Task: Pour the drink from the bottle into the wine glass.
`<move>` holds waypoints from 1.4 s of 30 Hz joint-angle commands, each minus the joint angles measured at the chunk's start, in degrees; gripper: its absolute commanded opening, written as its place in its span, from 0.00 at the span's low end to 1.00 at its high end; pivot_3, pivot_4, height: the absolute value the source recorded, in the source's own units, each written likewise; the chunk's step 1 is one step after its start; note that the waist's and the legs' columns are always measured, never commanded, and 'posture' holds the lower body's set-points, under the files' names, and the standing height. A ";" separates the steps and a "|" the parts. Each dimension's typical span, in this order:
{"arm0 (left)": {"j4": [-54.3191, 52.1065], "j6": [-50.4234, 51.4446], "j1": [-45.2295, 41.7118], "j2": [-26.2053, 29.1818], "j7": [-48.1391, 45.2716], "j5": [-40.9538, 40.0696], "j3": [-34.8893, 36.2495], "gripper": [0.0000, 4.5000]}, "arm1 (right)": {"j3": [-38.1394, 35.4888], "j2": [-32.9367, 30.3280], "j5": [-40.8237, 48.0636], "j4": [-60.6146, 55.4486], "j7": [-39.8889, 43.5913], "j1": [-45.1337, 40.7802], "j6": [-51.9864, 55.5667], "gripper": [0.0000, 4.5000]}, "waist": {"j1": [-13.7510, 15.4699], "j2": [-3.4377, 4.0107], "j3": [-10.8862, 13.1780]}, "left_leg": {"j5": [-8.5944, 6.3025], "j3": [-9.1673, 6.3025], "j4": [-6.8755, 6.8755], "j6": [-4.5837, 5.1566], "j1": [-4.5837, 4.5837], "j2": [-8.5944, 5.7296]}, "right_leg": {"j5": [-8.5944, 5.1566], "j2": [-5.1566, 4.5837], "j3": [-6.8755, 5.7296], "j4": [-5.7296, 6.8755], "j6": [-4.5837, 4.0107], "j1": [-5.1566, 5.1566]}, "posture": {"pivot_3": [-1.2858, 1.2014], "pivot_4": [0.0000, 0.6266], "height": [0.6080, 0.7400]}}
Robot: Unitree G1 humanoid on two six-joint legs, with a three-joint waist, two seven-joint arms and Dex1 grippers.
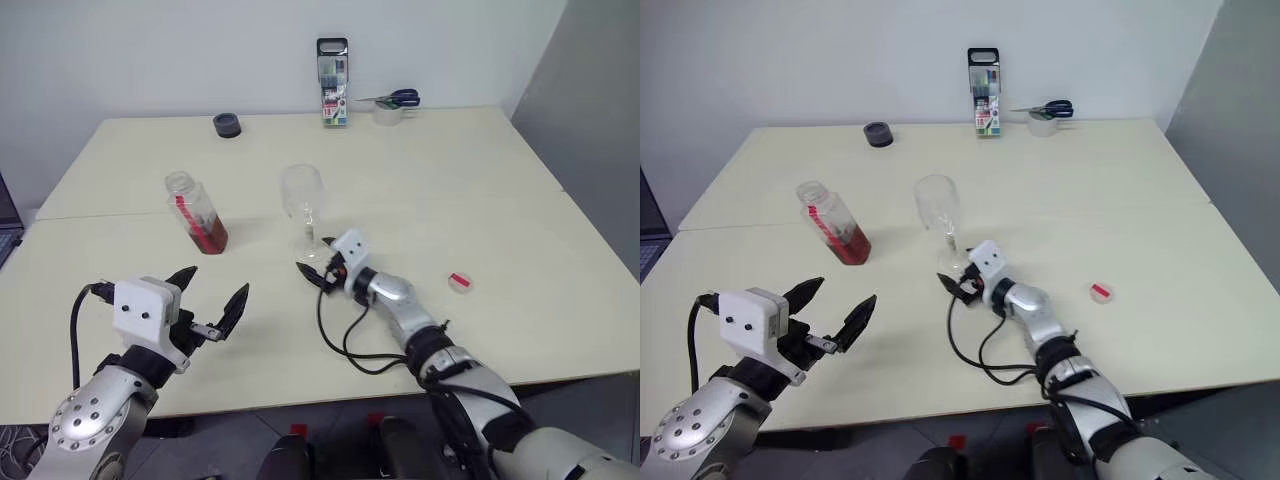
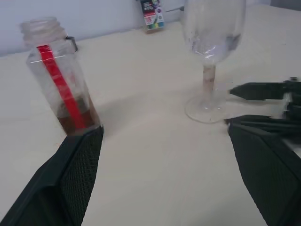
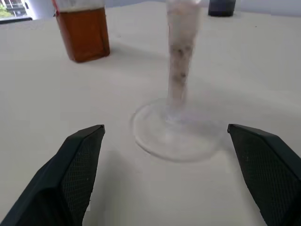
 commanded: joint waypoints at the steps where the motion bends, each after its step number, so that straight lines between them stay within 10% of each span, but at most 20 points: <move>1: 2.79 -1.96 -2.39 -0.59 2.79 2.82 1.05 1.00 | -0.07 -5.66 3.54 -18.61 5.62 4.29 6.80 0.99 | 0.20 0.00 0.00 | 0.00 0.02 0.01 0.00 0.01 0.00 | 0.00 0.00 -0.01 0.01 0.01 0.00 | 0.52 0.24 1.00; 16: 22.15 -7.95 -16.95 -3.82 9.47 11.74 -1.66 1.00 | 0.97 -34.58 26.19 -63.38 31.63 10.47 36.18 0.99 | 0.61 -0.11 0.10 | 0.00 -0.08 0.00 -0.01 -0.08 0.06 | -0.01 -0.01 -0.08 -0.09 0.03 0.01 | 0.52 0.24 1.00; 42: 41.91 -17.01 -30.77 -0.76 4.14 15.03 -4.84 1.00 | -9.47 -30.99 54.19 -76.62 3.48 2.22 67.94 0.99 | 0.72 -0.17 0.09 | 0.12 -0.35 0.07 -0.24 -0.50 -0.01 | 0.00 -0.09 -0.25 -0.22 0.05 -0.15 | 0.52 0.24 1.00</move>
